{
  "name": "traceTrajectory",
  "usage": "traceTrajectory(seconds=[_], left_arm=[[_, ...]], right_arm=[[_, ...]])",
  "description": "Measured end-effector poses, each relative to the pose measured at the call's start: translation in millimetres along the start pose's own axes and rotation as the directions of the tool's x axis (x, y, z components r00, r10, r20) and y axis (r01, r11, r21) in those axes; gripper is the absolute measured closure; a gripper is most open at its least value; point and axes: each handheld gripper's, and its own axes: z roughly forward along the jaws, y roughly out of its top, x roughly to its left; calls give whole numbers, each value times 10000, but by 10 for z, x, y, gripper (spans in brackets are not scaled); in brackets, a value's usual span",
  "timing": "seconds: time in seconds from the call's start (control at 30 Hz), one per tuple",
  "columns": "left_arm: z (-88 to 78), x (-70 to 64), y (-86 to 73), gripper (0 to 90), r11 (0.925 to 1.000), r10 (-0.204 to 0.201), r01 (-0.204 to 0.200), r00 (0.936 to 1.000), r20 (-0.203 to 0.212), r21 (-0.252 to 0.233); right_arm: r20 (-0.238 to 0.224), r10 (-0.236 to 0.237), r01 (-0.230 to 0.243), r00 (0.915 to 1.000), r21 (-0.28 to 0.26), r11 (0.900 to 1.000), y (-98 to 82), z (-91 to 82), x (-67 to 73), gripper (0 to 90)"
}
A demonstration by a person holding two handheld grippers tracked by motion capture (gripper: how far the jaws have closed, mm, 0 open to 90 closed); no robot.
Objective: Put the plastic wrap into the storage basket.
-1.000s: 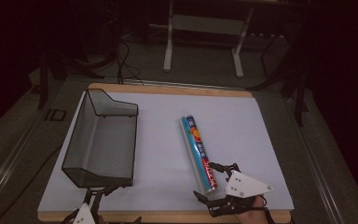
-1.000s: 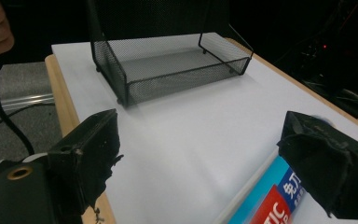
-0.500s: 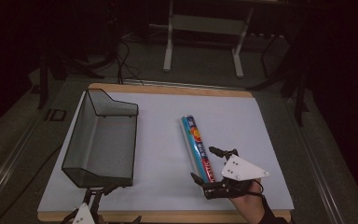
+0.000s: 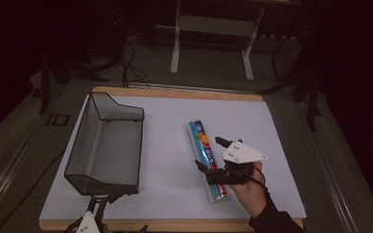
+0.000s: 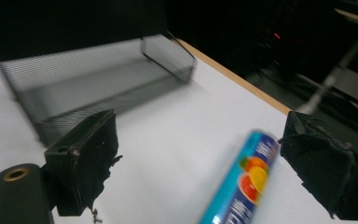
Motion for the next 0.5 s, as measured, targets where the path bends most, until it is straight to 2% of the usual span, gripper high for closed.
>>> traceTrajectory(seconds=[0.17,0.27,0.33,0.37,0.43,0.5], left_arm=[[0,-3,0,39,10000,33,-33,10000,7,-3],[0,-1,0,39,10000,34,-34,10000,15,17],[0,-1,0,38,10000,38,-38,10000,19,24],[2,-5,-1,39,10000,47,-47,10000,33,36],[4,-7,-1,39,10000,52,-52,10000,29,30],[3,-5,0,39,10000,47,-47,10000,21,42]], right_arm=[[67,481,-483,9988,328,9983,-22,122,-59,100],[260,797,-815,9965,804,9934,-23,230,-98,95],[507,951,-994,9942,925,9907,-25,277,-122,95],[546,1376,-1433,9890,1212,9822,-26,337,-172,95],[517,1756,-1810,9831,1295,9749,-32,382,-215,94],[657,1905,-1980,9795,1374,9705,-40,429,-246,94]])
